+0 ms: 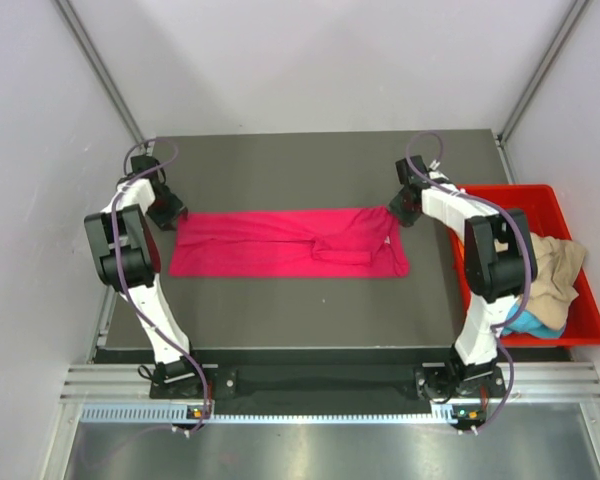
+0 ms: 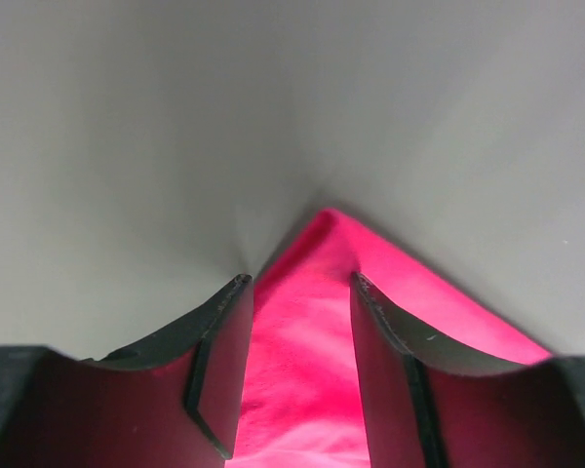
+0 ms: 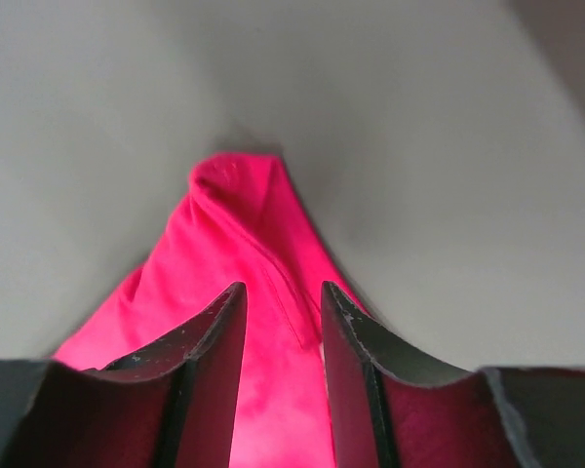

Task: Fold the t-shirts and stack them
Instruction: Fold the tshirt

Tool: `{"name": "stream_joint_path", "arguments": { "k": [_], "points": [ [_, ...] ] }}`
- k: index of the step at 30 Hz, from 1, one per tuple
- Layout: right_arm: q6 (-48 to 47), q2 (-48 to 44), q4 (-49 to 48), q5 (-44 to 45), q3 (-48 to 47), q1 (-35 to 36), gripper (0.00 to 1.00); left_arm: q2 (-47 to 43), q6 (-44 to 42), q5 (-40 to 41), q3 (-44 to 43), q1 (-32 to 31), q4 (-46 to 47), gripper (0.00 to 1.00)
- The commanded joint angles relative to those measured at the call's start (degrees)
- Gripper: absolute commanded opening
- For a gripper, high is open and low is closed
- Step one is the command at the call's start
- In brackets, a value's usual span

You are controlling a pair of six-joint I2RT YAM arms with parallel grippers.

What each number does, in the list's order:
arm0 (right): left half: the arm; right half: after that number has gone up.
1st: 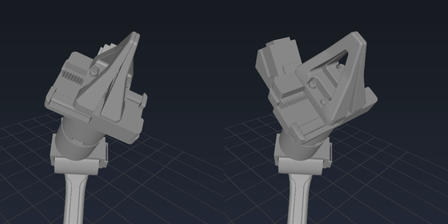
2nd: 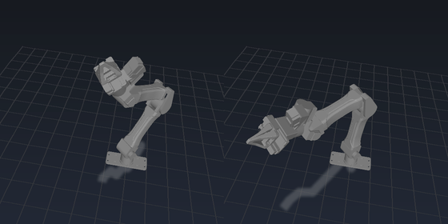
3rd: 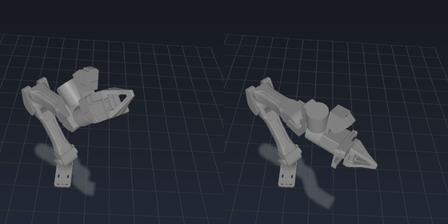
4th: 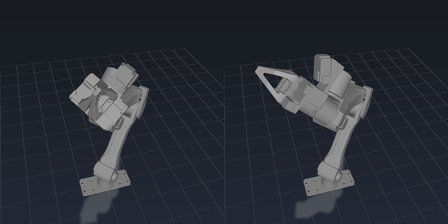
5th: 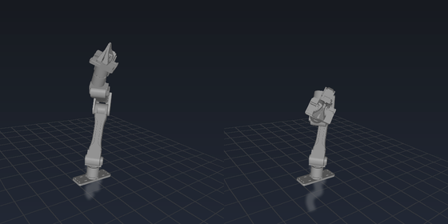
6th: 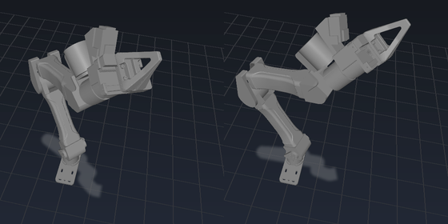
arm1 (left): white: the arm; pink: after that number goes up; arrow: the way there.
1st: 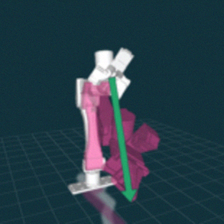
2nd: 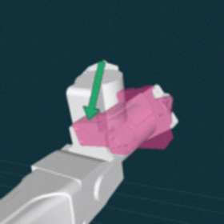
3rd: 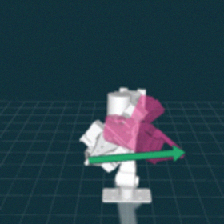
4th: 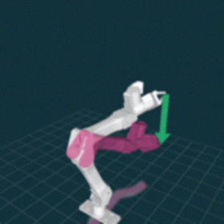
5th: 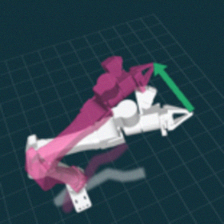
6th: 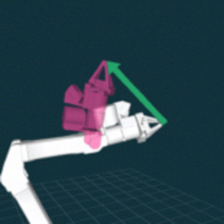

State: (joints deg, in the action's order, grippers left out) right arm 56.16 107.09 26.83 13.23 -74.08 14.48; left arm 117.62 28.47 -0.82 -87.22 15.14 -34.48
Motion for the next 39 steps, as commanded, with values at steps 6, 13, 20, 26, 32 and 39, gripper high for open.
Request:
{"name": "stream_joint_path", "arguments": {
  "k": [6,13,20,26,32,39],
  "points": [
    [-3.78,6.38,-0.64,-1.03,-7.13,-0.07,0.34,-3.88,-2.45,3.01,-7.18,0.86,-7.01,0.51],
    [-6.94,9.54,0.15,1.62,-8.79,-0.94,0.16,-8.11,-2.45,1.09,-6.03,0.86,-5.78,0.52],
    [-13.7,16.47,-0.9,1.8,-17.22,-2.61,0.0,-13.2,1.5,-22.63,0.12,0.86,2.56,0.53],
    [-17.83,25.42,-1.69,-0.75,-29.43,-5.24,0.0,-16.37,3.52,-27.66,4.41,0.86,7.49,0.54],
    [-20.56,39.92,-5.46,-15.67,-50.95,-8.85,0.06,-14.1,-3.57,-18.63,7.94,0.51,7.5,0.57],
    [-22.68,38.74,-11.36,-22.72,-56.19,-9.65,0.3,-7.24,-11.85,-16.04,6.45,0.6,4.86,0.58]
  ]
}}
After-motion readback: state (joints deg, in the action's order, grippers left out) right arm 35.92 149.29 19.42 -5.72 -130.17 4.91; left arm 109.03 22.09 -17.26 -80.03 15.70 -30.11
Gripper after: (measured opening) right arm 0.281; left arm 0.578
